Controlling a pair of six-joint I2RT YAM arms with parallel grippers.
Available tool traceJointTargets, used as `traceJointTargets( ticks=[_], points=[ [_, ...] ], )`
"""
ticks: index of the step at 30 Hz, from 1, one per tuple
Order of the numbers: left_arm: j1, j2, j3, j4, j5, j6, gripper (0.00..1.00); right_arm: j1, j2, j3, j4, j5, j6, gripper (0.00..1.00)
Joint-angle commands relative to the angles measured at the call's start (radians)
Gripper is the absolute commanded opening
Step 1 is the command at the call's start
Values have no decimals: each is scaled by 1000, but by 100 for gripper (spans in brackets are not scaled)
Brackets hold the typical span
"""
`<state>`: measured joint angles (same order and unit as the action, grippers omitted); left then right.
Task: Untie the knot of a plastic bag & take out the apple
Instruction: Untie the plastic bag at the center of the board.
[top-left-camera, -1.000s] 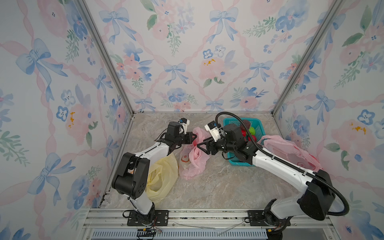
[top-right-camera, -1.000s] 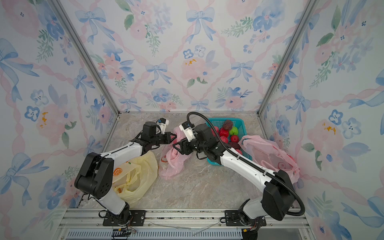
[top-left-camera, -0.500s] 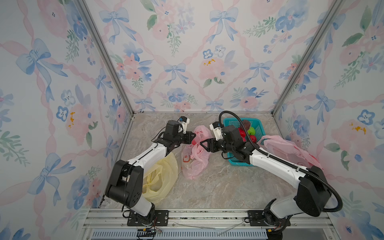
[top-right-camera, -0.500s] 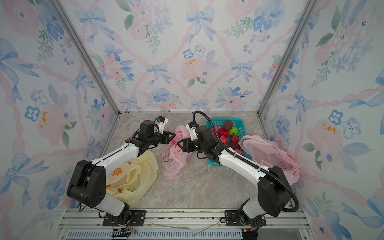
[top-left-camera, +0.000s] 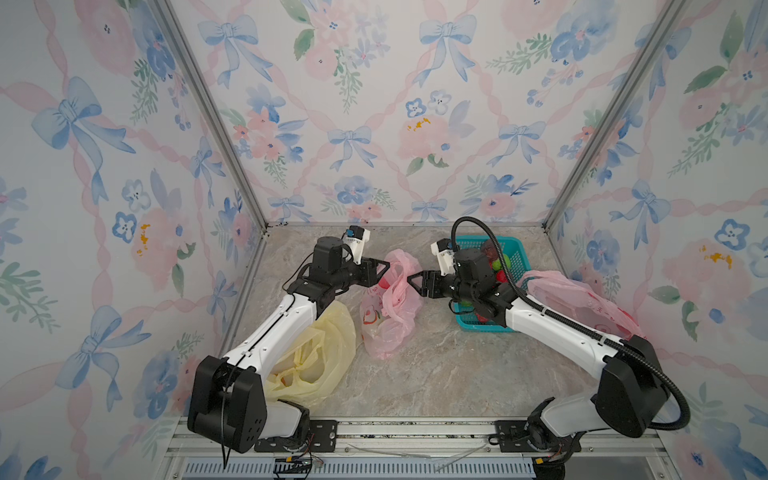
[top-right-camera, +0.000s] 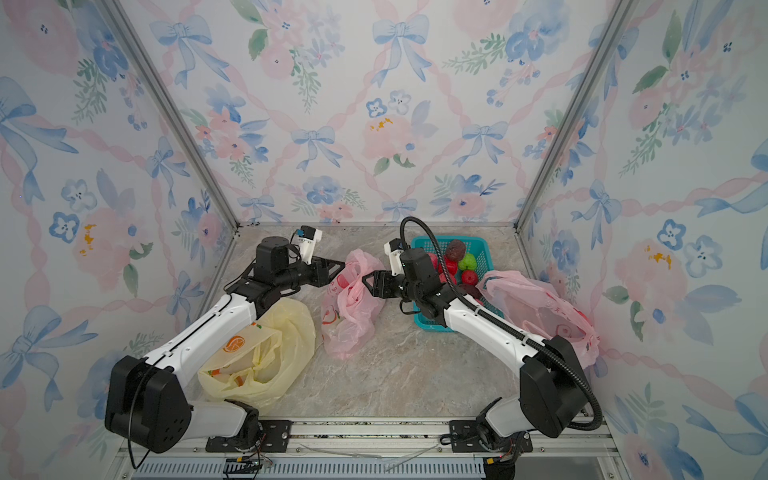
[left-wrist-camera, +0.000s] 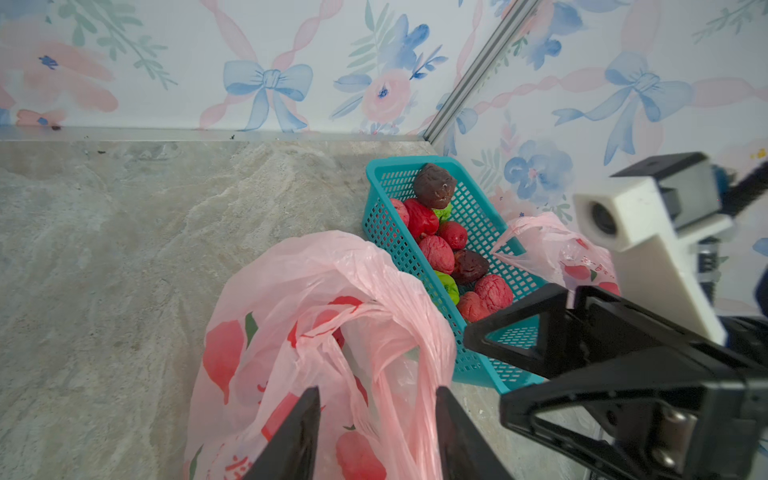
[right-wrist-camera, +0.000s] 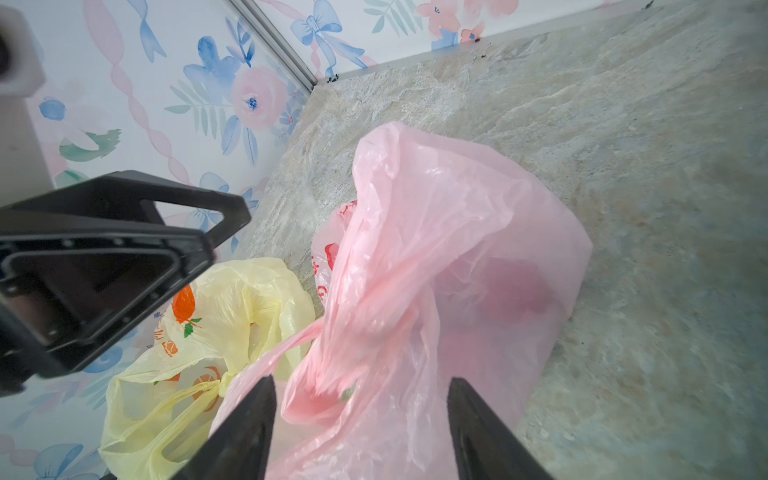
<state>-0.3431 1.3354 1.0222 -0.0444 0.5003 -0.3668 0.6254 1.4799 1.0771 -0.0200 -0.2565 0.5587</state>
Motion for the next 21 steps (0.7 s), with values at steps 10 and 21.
traceJointTargets(
  ticks=[10, 21],
  points=[
    [-117, 9, -90, -67, 41, -26, 43, -10, 77, 43, 93, -95, 50, 61],
    [-120, -14, -107, -153, -69, 6, 33, -6, 169, 119, 92, -112, 56, 57]
  ],
)
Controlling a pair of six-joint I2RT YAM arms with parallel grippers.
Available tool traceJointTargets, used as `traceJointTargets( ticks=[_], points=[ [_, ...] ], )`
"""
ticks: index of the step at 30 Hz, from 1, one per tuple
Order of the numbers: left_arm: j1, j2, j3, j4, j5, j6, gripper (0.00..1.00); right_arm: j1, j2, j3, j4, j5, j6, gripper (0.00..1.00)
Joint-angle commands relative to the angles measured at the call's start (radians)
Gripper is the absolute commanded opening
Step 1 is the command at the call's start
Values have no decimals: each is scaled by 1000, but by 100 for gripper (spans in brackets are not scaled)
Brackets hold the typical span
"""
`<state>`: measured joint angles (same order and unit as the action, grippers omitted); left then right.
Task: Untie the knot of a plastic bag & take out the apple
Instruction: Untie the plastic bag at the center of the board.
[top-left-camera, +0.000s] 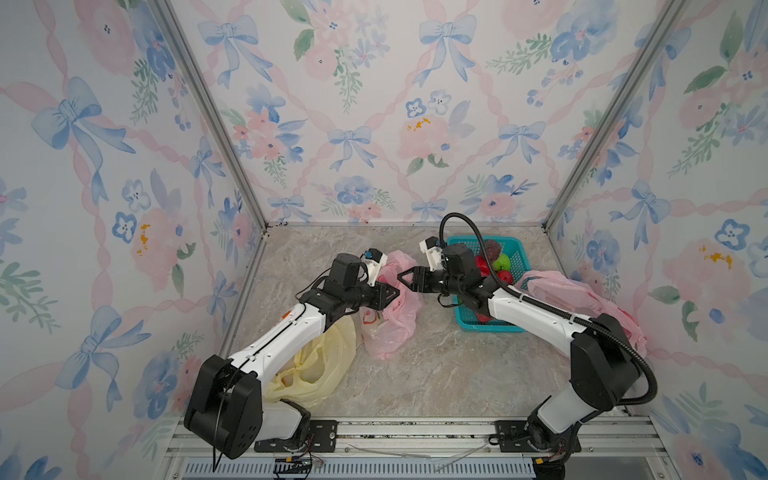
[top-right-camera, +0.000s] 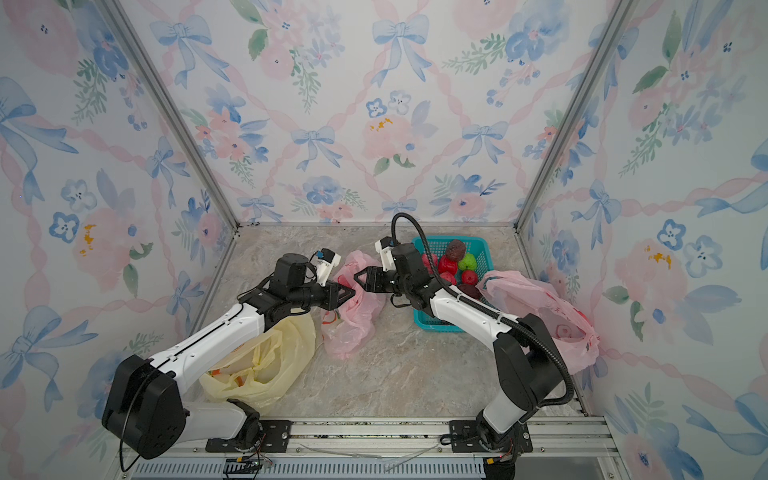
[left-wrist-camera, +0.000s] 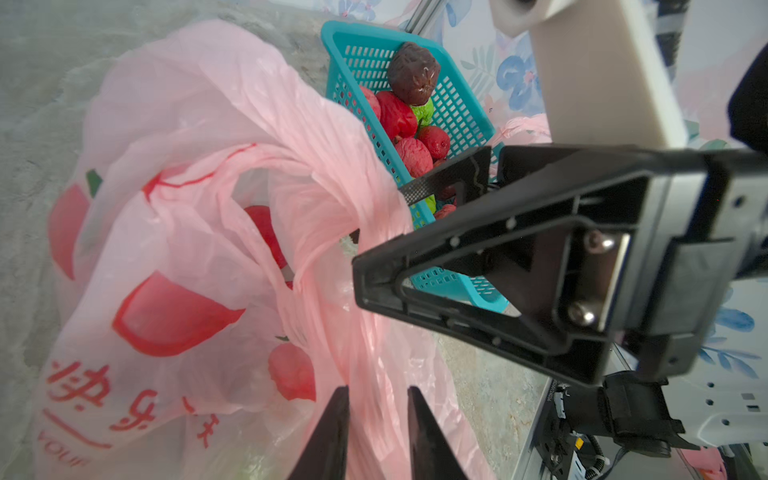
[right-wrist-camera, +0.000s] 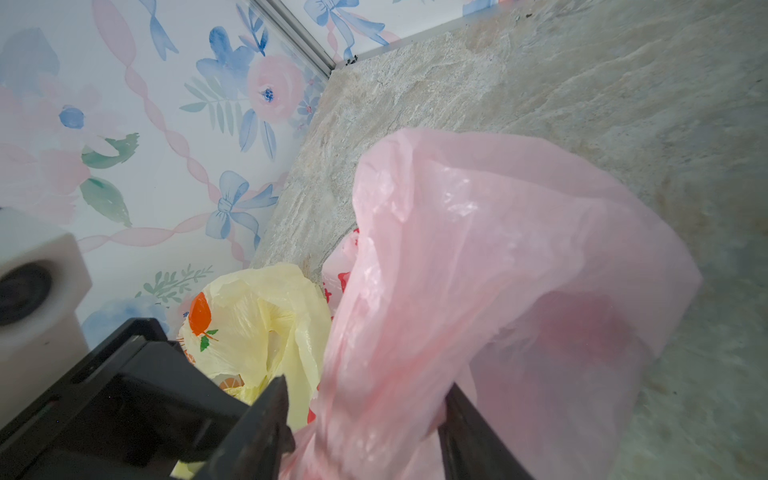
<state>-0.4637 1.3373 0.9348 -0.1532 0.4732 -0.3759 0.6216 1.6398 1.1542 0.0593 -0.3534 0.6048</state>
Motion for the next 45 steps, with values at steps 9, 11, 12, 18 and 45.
traceJointTargets(
  ticks=[9, 11, 12, 18, 45],
  points=[
    [2, -19, -33, -49, -65, 29, 39, 2, 39, 52, 1, -20, -1, 23],
    [3, -10, -41, -52, -58, 33, 6, -3, 23, 49, 1, -12, -9, 15],
    [4, -7, -46, -58, -52, 37, 0, -9, 20, 46, 12, -16, -6, 12],
    [12, -50, -114, -70, -52, 43, 0, -133, -24, -29, 363, -185, 273, 8],
    [9, -406, -375, -167, -32, -123, 0, -330, 242, 204, 563, -503, 495, 54]
  ],
)
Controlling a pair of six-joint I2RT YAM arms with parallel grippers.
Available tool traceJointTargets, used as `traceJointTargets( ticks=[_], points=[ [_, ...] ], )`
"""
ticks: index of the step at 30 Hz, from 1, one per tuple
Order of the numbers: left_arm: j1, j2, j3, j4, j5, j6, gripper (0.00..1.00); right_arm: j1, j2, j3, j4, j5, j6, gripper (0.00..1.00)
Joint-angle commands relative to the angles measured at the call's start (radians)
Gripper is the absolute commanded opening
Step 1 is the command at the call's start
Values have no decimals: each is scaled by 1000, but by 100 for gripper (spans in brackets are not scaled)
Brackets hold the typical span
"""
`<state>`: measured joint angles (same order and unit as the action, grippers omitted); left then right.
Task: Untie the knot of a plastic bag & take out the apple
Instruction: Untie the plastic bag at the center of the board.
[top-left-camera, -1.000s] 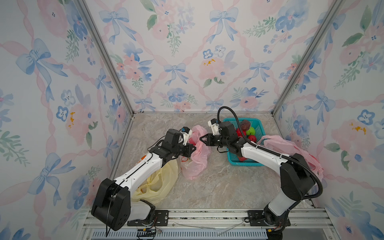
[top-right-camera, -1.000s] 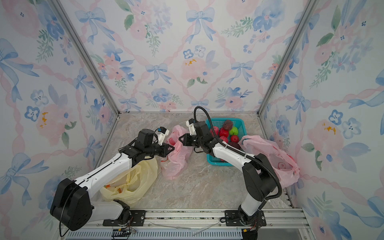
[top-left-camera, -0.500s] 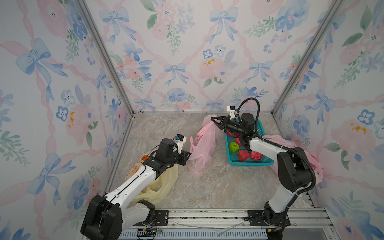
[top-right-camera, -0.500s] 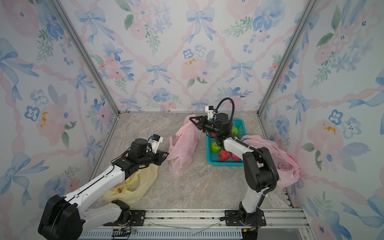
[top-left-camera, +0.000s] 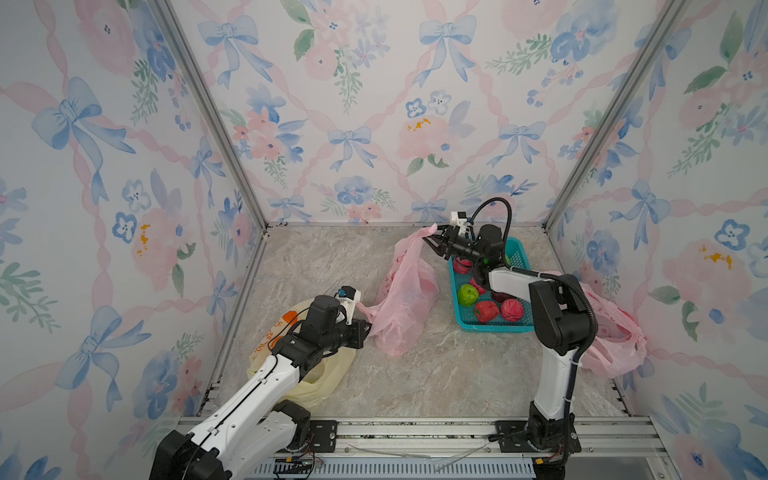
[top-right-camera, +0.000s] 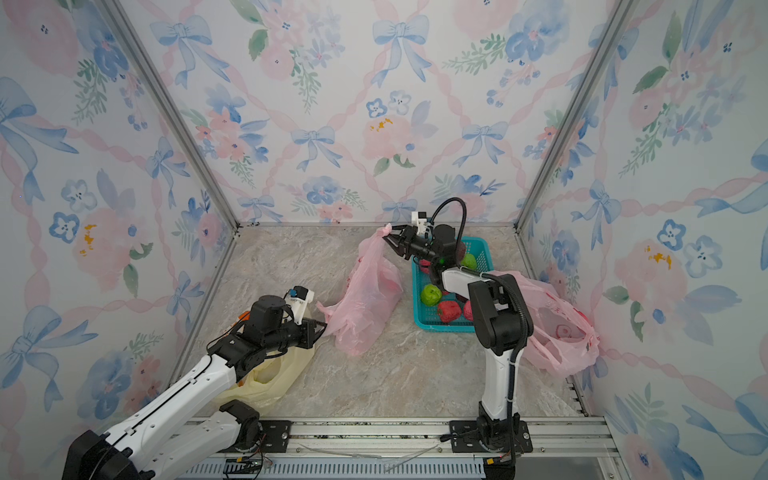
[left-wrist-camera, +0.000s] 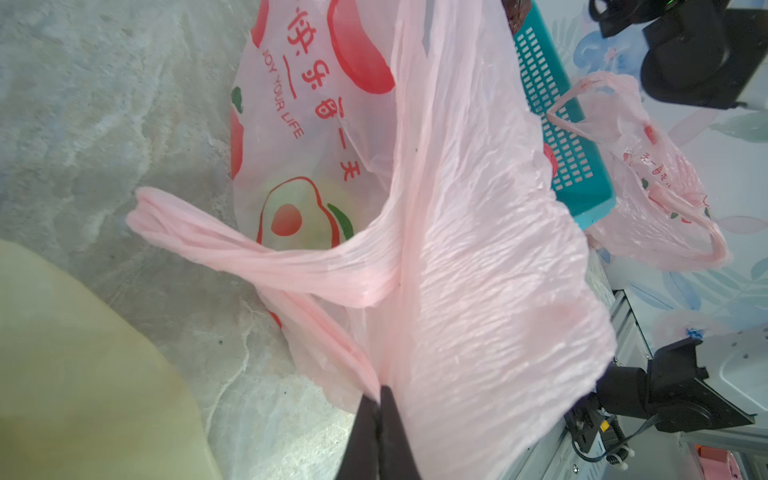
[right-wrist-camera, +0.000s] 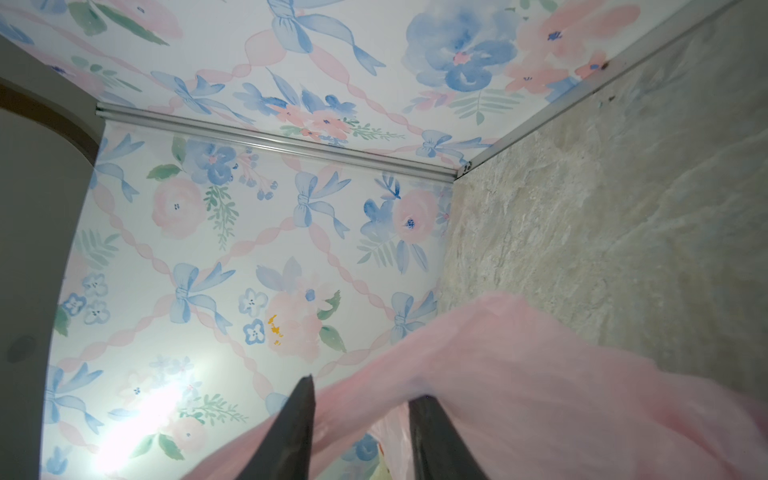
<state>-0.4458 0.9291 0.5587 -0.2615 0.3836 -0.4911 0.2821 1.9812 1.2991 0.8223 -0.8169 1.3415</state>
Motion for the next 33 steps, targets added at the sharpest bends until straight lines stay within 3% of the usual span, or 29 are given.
traceJointTargets(
  ticks=[1, 4, 6, 9, 12, 13, 17, 22, 25, 28, 33],
  points=[
    [-11, 8, 5, -58, 78, -8, 0, 19, -128, 76, -297, -44, -326, 58],
    [-21, 17, 14, -59, 112, -12, 0, 50, -212, 121, -641, -2, -617, 65],
    [-23, 5, 24, -59, 101, -17, 3, 81, -276, 144, -894, 126, -839, 68],
    [-22, -20, 53, -58, 83, -19, 24, 139, -387, 135, -1121, 358, -1038, 70],
    [-18, -37, 100, -51, 107, -8, 46, 207, -461, 118, -1236, 520, -1134, 73],
    [-17, -42, 122, -44, 123, -1, 52, 229, -477, 114, -1268, 557, -1146, 73],
    [15, -52, 233, -42, 115, 35, 58, 277, -538, 41, -1288, 654, -1138, 74],
    [99, -42, 297, -30, -96, 42, 57, 291, -582, -45, -1292, 687, -1088, 73],
    [116, 15, 321, -16, -162, 56, 57, 317, -595, -82, -1270, 653, -1056, 72],
    [117, 113, 331, 17, -143, 66, 58, 356, -561, -74, -1255, 612, -1028, 75],
    [98, 322, 364, 103, -61, 76, 51, 376, -496, -92, -1137, 576, -951, 77]
  ],
)
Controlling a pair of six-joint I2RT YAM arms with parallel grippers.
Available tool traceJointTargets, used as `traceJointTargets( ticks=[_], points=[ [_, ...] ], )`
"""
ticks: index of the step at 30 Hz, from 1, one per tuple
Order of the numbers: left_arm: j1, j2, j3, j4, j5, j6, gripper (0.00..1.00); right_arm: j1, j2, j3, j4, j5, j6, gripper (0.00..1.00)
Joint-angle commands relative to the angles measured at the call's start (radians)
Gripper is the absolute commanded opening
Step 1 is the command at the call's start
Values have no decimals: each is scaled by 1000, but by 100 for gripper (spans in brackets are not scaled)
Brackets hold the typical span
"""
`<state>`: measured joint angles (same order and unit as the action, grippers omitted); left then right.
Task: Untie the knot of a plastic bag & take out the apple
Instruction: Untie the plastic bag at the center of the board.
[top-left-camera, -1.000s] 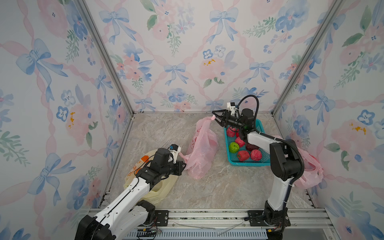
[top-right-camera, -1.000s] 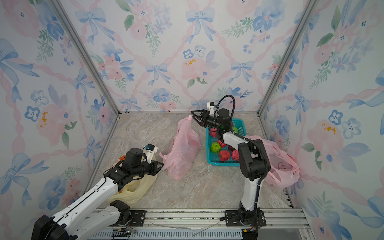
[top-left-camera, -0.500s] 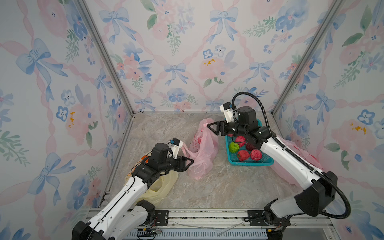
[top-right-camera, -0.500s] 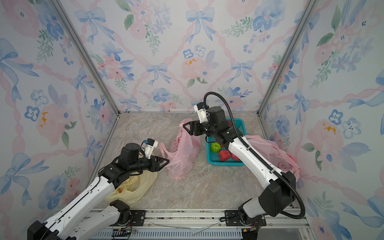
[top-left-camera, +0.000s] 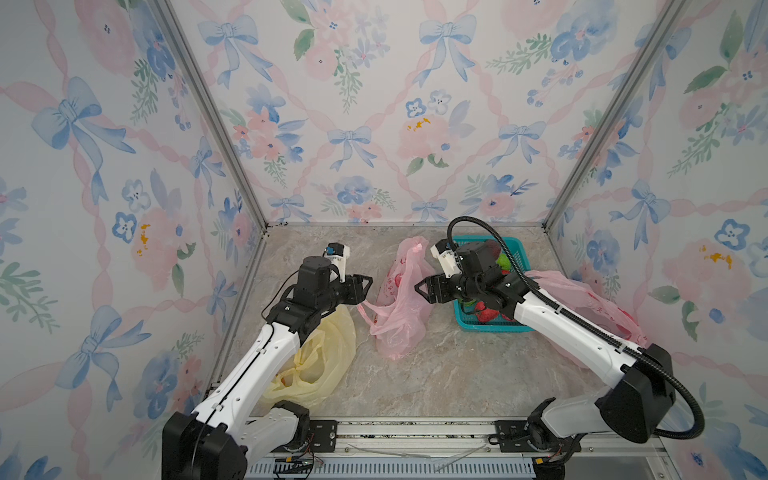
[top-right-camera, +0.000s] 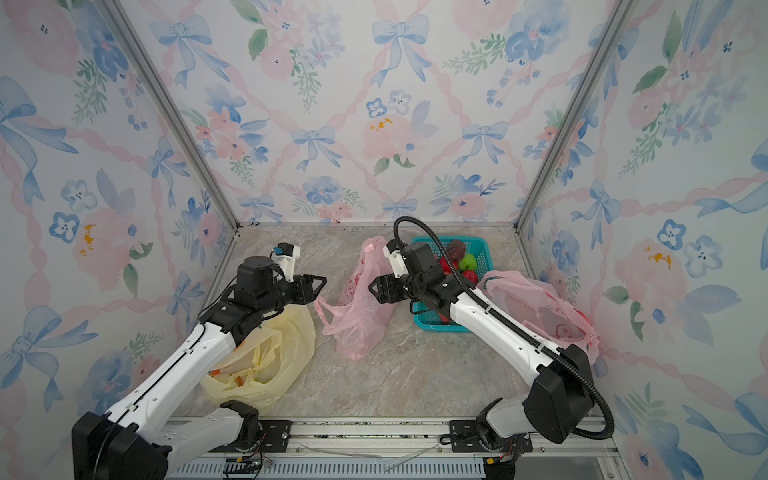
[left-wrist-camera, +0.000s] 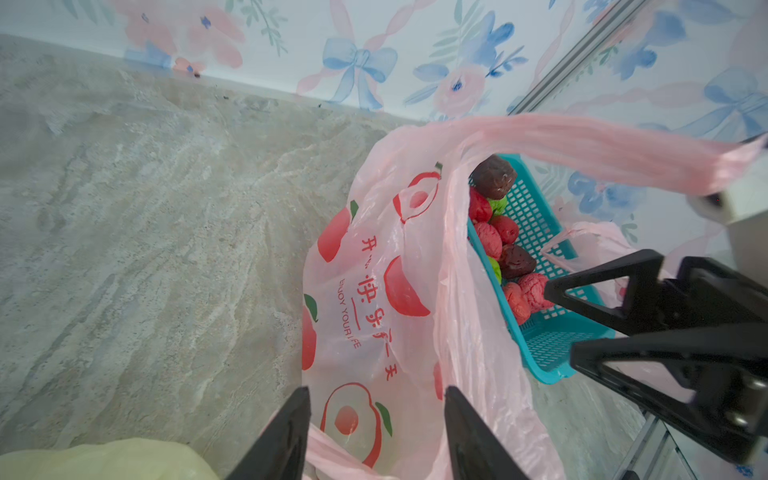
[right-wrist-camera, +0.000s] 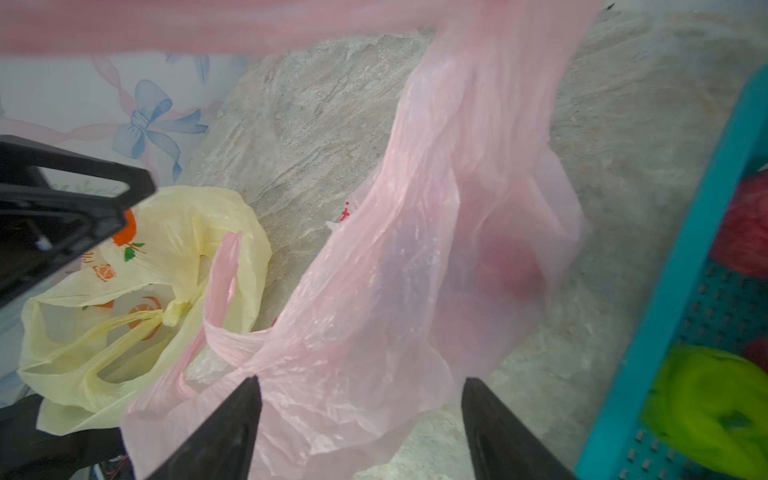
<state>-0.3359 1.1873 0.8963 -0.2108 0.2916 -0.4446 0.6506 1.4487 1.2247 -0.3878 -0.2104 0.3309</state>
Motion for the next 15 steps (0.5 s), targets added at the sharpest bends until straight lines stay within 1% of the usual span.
traceJointTargets(
  ticks=[1, 5, 7, 12, 15],
  points=[
    [-20, 100, 37, 69, 26, 37, 51, 8, 45, -19, 90, -29, 72, 77],
    [-37, 223, 93, 114, 78, 46, 50, 4, 83, -5, 83, -35, 90, 75],
    [-60, 271, 120, 138, 124, 47, 51, -8, 96, -22, 120, -84, 127, 75],
    [-98, 351, 145, 188, 240, 34, 57, -50, 115, -80, 247, -192, 223, 75],
    [-108, 385, 129, 207, 285, 24, 58, -54, 132, -78, 234, -187, 219, 74]
  ],
)
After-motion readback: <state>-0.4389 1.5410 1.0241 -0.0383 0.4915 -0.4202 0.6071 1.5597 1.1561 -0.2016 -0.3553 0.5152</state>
